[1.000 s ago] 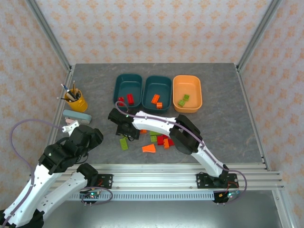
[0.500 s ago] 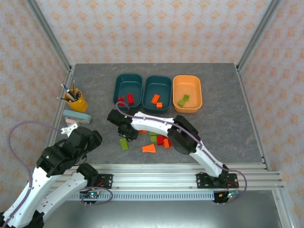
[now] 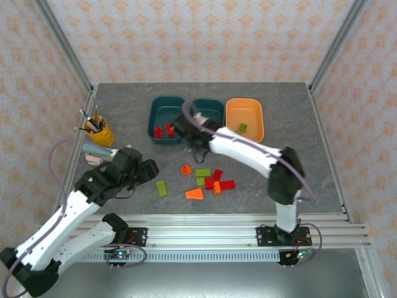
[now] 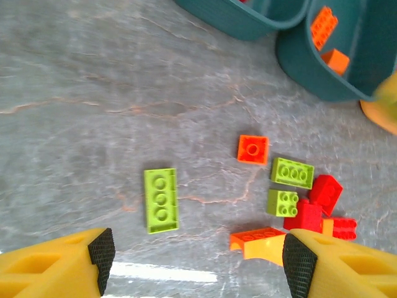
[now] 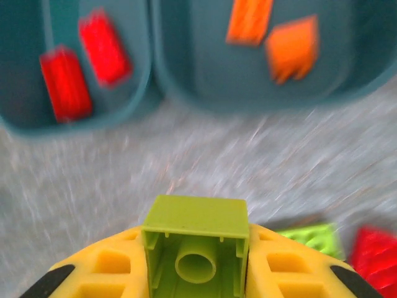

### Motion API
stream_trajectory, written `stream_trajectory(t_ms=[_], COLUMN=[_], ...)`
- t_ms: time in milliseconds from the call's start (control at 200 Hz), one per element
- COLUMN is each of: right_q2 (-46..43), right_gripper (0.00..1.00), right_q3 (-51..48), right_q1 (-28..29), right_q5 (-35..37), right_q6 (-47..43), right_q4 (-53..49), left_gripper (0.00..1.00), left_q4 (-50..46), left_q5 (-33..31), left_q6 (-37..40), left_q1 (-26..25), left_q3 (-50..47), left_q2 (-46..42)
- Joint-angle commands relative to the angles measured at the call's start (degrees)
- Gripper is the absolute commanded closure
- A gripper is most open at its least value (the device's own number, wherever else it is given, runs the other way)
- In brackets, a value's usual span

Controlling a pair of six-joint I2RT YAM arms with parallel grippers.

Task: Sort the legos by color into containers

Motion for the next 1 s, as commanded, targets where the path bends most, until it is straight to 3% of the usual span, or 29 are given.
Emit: stream_trajectory(t_ms=[0, 155, 425, 726, 996], right_q2=[-4.95, -4.67, 9.34, 17.67, 16.04], right_gripper=[0.71, 0.72, 0.71, 0.67, 0.44], right_q3=[-5.65, -7.07, 1.89, 5.02, 6.04], right_q1=[-7.57, -18.70, -30.65, -33.42, -33.56], right_q5=[3.52, 0.20, -3.15, -4.70, -5.28], right_q6=[-8.50, -15.07, -17.21, -16.67, -16.52], right_q4=[0.00, -1.17, -7.22, -8.20, -8.11], left_gripper=[0.25, 0.25, 0.25, 0.25, 0.25], left_q4=[9.43, 13.45, 15.40, 14.26, 12.55], left_q5=[2.02, 1.97, 2.12, 2.88, 3.17], left_q6=[2.92, 4.20, 5.92, 7.48, 7.04], left_q1=[-1.90, -4.57, -7.59, -9.09, -9.61], left_q3=[4.79, 10.85, 20.61, 24.43, 24.00], left_q2=[6.26, 16.67, 29.60, 36.55, 37.87])
